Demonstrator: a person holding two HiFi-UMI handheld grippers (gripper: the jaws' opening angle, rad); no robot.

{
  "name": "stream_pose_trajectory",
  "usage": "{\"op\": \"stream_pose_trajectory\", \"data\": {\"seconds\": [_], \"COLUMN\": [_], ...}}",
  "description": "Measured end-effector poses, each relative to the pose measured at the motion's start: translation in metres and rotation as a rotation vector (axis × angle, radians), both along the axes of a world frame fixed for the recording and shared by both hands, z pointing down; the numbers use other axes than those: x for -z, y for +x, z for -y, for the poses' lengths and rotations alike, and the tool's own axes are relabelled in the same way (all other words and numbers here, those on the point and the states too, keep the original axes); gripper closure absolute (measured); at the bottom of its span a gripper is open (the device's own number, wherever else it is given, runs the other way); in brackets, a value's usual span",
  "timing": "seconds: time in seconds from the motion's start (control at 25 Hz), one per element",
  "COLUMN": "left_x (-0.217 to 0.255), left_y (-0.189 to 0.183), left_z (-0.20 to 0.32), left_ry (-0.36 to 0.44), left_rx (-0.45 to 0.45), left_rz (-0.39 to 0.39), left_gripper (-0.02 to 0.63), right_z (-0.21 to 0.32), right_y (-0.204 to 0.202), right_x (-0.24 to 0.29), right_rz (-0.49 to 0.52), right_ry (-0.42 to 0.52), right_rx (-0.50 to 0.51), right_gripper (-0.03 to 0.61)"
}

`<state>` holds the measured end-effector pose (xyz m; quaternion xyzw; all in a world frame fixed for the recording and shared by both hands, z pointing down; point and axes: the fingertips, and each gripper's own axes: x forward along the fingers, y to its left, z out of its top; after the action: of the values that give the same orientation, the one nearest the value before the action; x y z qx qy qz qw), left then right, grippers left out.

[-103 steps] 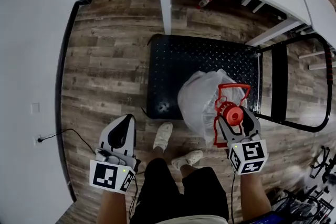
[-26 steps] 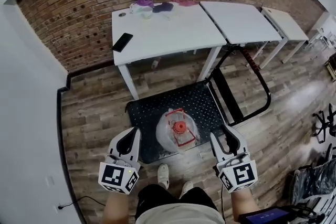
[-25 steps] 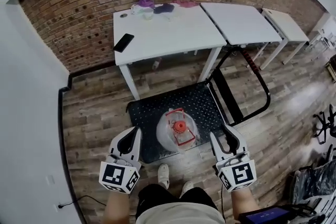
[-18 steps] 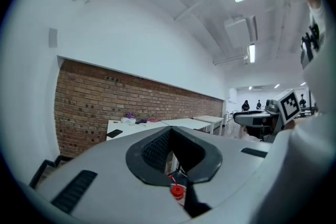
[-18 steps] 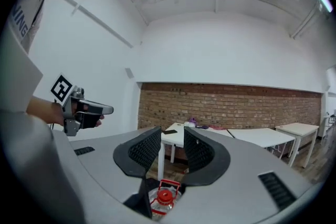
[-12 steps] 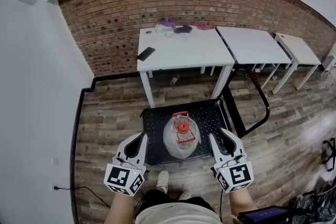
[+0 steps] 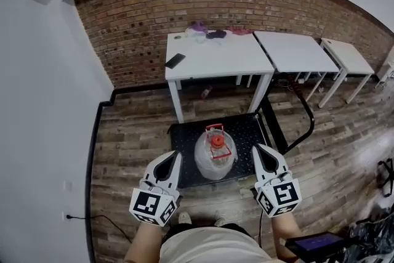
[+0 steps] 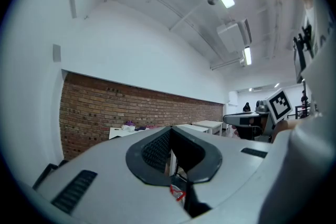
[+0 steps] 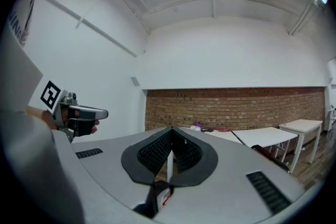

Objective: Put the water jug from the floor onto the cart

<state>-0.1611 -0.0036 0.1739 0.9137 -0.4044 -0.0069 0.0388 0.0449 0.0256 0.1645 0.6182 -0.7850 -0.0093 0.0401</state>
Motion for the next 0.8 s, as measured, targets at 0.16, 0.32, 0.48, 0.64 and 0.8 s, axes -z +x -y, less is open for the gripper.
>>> {"op": "stream_pose_trajectory", "data": {"seconds": [0.16, 0.32, 0.48, 0.64, 0.8], "left_x": [-0.004, -0.011, -0.014, -0.014, -0.017], "left_y": [-0.016, -0.031, -0.035, -0.035, -0.038], "left_z": [0.008, 0.019, 0.023, 0.027, 0.03], "left_ry": [-0.024, -0.047, -0.046, -0.044, -0.048], "left_rx": [-0.007, 0.0, -0.014, -0.021, -0.024], "left_rz": [-0.025, -0.05, -0.052, -0.049, -0.043], "left_gripper": [0.62, 0.62, 0.62, 0.62, 0.62], "right_z": [0.002, 0.003, 0.002, 0.002, 0.003], "right_y": [-0.002, -0.008, -0.01, -0.01, -0.011], "right_x": [-0.022, -0.035, -0.037, -0.038, -0.039], "right_rz": [0.018, 0.018, 0.027, 0.025, 0.015], "right_ry": [-0.065, -0.093, -0.095, -0.101, -0.105], "right_rx": [-0.035, -0.062, -0.081, -0.093, -0.104], "right_gripper": [0.577, 0.577, 0.577, 0.577, 0.577]}}
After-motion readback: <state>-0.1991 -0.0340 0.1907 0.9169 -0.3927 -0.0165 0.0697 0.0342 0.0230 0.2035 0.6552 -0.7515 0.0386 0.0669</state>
